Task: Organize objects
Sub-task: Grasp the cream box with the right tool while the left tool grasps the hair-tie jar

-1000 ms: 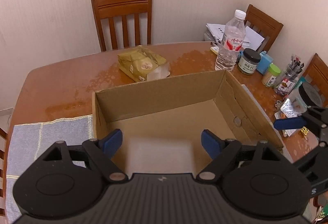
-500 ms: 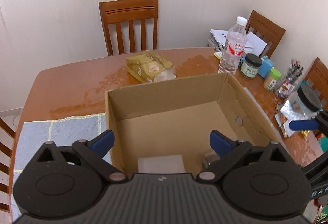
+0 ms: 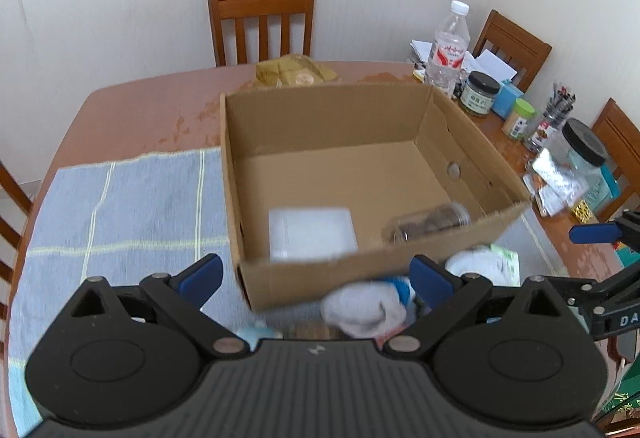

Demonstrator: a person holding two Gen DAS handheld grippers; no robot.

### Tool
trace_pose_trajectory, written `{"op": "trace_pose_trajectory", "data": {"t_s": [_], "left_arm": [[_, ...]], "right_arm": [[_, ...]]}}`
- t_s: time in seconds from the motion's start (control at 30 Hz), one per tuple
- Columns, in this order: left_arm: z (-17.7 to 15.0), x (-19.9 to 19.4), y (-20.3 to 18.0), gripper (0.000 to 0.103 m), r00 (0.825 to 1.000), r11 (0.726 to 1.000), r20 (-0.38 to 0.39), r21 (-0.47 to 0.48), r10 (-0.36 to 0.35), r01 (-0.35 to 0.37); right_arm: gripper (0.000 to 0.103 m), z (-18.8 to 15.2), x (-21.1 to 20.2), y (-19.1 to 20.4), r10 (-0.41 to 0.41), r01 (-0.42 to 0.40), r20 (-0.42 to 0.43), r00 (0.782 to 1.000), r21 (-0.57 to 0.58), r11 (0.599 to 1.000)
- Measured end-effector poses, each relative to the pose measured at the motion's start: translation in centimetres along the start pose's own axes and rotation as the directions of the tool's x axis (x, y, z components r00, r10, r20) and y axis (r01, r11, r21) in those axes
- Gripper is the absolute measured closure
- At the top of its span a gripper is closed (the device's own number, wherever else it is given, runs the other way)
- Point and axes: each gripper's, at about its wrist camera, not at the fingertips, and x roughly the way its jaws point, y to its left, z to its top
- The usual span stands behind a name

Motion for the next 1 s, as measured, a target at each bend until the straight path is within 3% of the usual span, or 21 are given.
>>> {"op": "trace_pose_trajectory", "data": {"t_s": [0.37,0.77,1.0], "left_arm": [[-7.5,-2.1,-1.7,0.004,0.999,0.998,-0.038,0.06,0.02,-0.017],[-14.0,-0.9,-3.4,0.004,0.984,0.992,-0.169,0.1,-0.06,0.077],[-15.8,0.3,-2.8,0.004,0.979,0.992,-0.203,0.123,-0.015,0.04]], "right_arm": [[0.0,-5.8,0.5,1.4,0.06,-0.059,-0.074,0.995,0.012,0.998],[0.0,-10.9,0.8,3.1,0.111,-0.115,-0.17,0.979,-0.01,0.993],[0.0,-14.0,1.7,3.5,0.052,-0.062,-0.233,0.971,-0.034,0.998]]}}
